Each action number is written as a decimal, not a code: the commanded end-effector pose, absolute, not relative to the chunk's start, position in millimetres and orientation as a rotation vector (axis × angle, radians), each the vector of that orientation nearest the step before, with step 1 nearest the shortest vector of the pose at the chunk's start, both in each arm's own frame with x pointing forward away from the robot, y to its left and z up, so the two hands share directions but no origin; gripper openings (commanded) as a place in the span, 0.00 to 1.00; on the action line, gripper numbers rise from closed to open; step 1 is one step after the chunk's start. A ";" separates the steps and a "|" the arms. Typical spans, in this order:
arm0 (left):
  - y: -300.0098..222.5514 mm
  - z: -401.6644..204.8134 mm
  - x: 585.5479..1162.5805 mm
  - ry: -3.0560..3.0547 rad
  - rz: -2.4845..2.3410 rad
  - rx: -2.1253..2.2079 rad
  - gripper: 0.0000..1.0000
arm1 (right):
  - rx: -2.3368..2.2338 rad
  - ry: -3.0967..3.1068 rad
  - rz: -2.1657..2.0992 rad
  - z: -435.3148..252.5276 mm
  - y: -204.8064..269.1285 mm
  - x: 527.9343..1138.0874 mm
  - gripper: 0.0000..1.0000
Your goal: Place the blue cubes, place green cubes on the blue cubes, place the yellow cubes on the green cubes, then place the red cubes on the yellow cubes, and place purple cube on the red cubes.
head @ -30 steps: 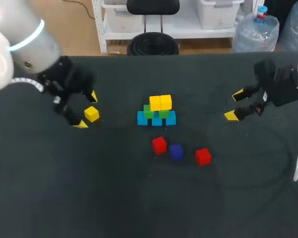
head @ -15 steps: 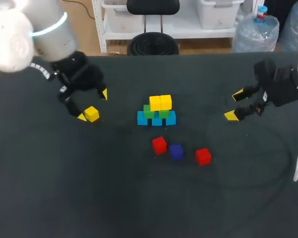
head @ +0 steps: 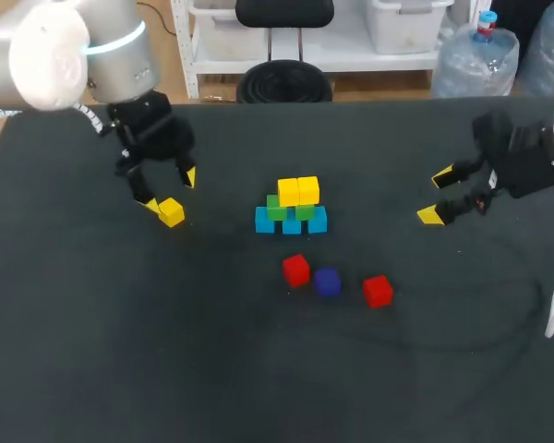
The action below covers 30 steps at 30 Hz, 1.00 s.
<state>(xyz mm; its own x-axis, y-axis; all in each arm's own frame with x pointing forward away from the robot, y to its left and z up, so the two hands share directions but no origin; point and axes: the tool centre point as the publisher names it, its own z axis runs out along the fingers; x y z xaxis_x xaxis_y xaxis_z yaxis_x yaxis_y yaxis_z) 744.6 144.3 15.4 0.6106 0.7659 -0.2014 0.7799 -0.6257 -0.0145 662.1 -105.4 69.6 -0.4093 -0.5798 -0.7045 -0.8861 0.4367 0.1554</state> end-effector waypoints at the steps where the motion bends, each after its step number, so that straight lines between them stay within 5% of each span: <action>1: 146.8 11.8 753.4 1.364 -0.374 2.820 0.79 | -1.228 2.123 0.708 68.7 -105.2 662.7 1.00; 18: 158.7 3.9 743.4 1.460 -0.391 2.738 0.78 | -1.228 2.123 0.708 68.7 -105.2 662.7 1.00; 30: 157.9 0.9 736.2 1.486 -0.398 2.708 0.62 | -1.228 2.123 0.708 68.7 -105.2 662.7 1.00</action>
<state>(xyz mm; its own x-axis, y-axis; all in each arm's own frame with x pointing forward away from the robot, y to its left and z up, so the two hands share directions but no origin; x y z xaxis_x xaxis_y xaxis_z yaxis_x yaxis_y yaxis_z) 741.3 156.8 1.8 0.5120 0.8253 -0.2381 0.8307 -0.5463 -0.1073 662.1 -105.3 69.6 -0.4092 -0.5798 -0.7045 -0.8861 0.4366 0.1554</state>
